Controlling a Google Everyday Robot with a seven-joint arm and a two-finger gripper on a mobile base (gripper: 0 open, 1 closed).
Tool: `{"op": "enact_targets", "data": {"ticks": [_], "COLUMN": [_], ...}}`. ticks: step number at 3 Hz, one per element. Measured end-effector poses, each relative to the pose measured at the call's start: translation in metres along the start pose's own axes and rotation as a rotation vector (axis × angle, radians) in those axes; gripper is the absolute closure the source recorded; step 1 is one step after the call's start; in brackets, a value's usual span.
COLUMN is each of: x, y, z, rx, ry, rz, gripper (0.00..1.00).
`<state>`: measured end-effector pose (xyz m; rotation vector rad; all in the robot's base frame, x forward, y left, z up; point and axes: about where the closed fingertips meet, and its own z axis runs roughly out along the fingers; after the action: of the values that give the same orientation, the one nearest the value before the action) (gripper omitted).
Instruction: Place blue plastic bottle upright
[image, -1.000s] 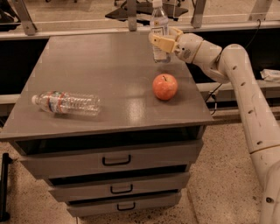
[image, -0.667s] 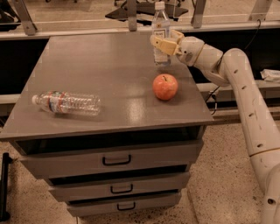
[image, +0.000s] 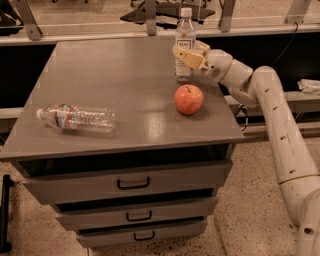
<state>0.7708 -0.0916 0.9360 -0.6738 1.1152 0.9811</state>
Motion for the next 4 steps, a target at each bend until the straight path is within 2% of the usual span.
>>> {"op": "enact_targets", "data": {"ticks": [1, 4], "x": [0.005, 0.015], "y": [0.003, 0.009], "z": [-0.003, -0.021], "rx": [-0.024, -0.038], "ry": [-0.008, -0.033], "rz": [0.006, 0.017], "gripper": [0.82, 0.13]}}
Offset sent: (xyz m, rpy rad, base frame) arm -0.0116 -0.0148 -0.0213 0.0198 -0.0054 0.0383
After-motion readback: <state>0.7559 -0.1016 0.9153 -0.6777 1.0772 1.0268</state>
